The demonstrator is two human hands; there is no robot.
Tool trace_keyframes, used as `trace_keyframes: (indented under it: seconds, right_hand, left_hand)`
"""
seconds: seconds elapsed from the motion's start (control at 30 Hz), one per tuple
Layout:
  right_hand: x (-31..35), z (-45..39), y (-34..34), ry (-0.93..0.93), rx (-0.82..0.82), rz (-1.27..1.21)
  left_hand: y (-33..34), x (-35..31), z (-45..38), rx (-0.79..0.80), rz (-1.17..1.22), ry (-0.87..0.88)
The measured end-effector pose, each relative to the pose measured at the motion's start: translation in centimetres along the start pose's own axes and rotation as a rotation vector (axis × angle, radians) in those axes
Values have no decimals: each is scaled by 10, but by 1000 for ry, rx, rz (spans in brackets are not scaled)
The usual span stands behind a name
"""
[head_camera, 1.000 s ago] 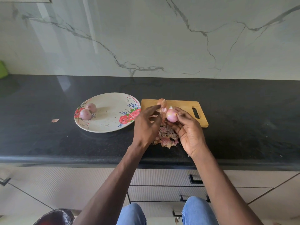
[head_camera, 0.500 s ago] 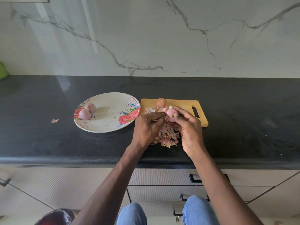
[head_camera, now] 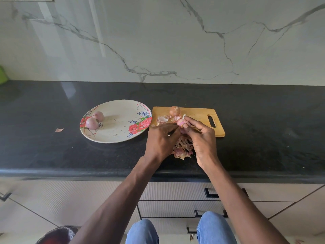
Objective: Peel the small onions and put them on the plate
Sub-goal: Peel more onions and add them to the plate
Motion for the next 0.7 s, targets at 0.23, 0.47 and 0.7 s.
trace_keyframes:
  seconds: [0.23,0.47,0.7]
  right_hand:
    - [5,3,2,31,-6,-61]
    - [7,4,2,67,-6,-169]
    - [5,3,6,183,-7,-375]
  left_hand:
    - [-1,-9,2,-72,-128,107]
    - [-5,-5,3,-110,-104,29]
    - [-13,8,-3,-112,-60,-195]
Point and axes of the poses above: each hand's wrist, its own z-axis away from the middle knuckle, its own y-axis out of the palm, x = y × z, the point moved 8 cm from there along -z, towards the middle knuckle, and after that the axes turned 14 degrees about -y, right-handed, at the moved point
